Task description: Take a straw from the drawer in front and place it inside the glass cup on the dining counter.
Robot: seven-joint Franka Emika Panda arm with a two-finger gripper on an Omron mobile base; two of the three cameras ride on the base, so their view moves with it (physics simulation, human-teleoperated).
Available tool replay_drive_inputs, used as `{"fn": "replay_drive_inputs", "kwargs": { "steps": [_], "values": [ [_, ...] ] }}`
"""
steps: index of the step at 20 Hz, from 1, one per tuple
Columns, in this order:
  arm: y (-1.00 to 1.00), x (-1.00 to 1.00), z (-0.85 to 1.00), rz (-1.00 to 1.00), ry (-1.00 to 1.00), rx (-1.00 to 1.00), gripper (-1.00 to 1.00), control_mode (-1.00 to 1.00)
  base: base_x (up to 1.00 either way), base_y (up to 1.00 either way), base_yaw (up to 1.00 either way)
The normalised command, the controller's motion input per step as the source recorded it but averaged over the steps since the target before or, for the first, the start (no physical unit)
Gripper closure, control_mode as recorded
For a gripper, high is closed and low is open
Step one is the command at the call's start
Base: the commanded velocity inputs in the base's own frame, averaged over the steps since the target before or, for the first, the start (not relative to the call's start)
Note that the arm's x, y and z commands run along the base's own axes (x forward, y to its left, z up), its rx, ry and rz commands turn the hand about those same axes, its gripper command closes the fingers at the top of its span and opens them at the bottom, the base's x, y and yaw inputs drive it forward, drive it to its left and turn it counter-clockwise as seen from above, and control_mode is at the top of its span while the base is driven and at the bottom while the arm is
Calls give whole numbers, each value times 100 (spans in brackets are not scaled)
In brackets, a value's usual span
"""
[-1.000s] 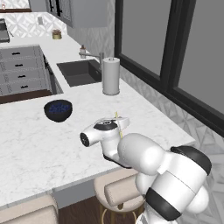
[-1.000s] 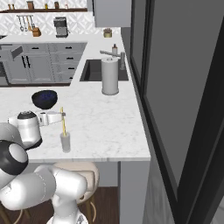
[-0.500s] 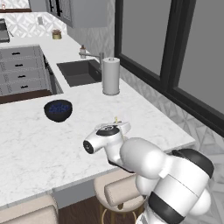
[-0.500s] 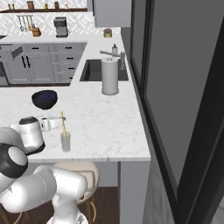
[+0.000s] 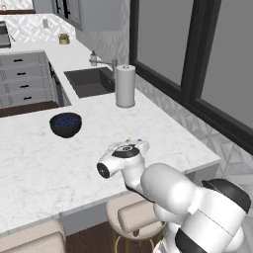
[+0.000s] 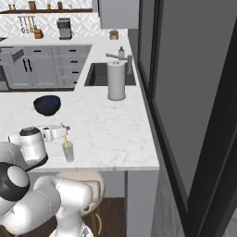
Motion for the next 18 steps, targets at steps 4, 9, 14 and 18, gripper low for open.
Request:
{"fn": "replay_drive_inputs", "kwargs": {
  "steps": [4,9,14,18],
  "values": [
    [-2,-2,25,0,0,6,-100,-100,0,0,0],
    [-2,-13,58,0,0,9,-100,-100,0,0,0],
    [-5,-43,94,0,-2,15,-100,-100,0,0,0],
    [-39,-73,100,0,-1,23,-100,-100,0,0,0]
  ]
}}
